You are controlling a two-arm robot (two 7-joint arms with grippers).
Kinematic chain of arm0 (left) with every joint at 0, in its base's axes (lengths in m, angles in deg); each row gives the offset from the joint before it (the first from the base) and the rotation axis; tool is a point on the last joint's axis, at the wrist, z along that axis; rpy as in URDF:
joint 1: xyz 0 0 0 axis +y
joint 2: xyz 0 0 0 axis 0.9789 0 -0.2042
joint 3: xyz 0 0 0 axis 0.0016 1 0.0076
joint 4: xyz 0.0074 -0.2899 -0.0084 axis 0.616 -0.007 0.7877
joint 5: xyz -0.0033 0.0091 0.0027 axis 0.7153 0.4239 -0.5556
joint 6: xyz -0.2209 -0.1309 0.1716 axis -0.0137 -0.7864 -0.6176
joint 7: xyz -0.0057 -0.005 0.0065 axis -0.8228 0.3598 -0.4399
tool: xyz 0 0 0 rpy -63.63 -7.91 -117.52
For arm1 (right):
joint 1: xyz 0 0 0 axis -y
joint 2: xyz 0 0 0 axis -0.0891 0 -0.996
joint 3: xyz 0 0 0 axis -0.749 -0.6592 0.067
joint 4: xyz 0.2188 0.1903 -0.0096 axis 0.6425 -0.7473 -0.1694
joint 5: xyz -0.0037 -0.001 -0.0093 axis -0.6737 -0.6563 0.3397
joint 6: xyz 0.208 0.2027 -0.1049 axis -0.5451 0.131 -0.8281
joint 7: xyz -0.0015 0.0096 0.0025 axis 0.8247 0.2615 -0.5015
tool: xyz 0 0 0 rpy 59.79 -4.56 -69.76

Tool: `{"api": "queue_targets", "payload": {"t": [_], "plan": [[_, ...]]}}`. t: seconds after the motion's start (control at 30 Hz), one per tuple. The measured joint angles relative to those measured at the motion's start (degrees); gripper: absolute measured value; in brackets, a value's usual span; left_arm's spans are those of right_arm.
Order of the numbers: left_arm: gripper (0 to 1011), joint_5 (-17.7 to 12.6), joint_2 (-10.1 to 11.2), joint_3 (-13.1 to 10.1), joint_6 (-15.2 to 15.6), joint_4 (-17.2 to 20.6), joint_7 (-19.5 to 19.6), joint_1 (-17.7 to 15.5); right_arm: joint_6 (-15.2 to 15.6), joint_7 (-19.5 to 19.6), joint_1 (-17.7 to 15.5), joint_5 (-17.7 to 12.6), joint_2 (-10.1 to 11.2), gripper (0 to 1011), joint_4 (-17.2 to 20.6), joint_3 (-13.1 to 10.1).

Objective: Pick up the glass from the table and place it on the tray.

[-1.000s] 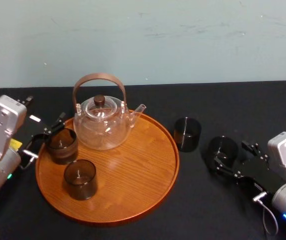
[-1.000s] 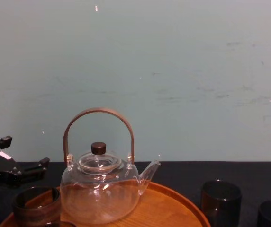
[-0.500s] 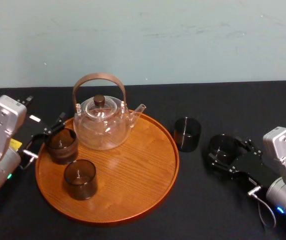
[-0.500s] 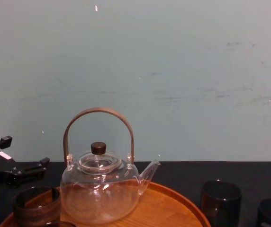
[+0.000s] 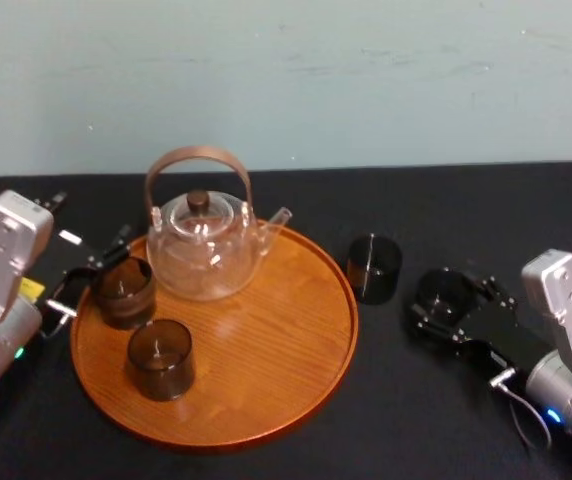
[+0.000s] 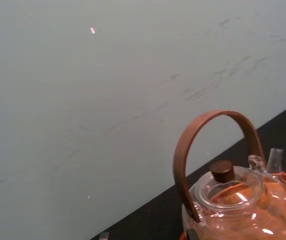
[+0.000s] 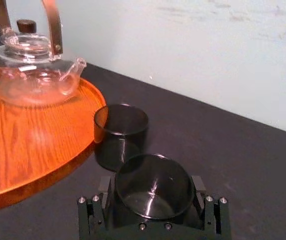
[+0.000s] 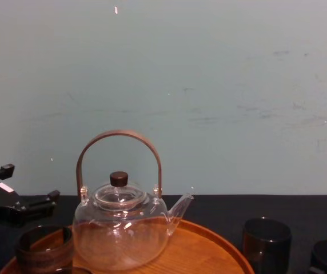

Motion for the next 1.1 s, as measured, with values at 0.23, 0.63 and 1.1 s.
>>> {"api": "queue_targets", "payload": {"t": [0.23, 0.63, 1.1], "plan": [[1001, 0.0, 0.0, 0.0, 0.0, 0.0, 0.1, 0.0, 0.1, -1.2, 0.3, 0.3, -0.7, 1002, -0.6, -0.6], [1002, 0.0, 0.0, 0.0, 0.0, 0.0, 0.1, 0.0, 0.4, -1.5, 0.7, 1.1, -1.2, 1002, -0.9, -0.9], [1002, 0.0, 0.0, 0.0, 0.0, 0.0, 0.1, 0.0, 0.5, -1.5, 0.5, 1.0, -1.0, 918, -0.7, -0.8]]}}
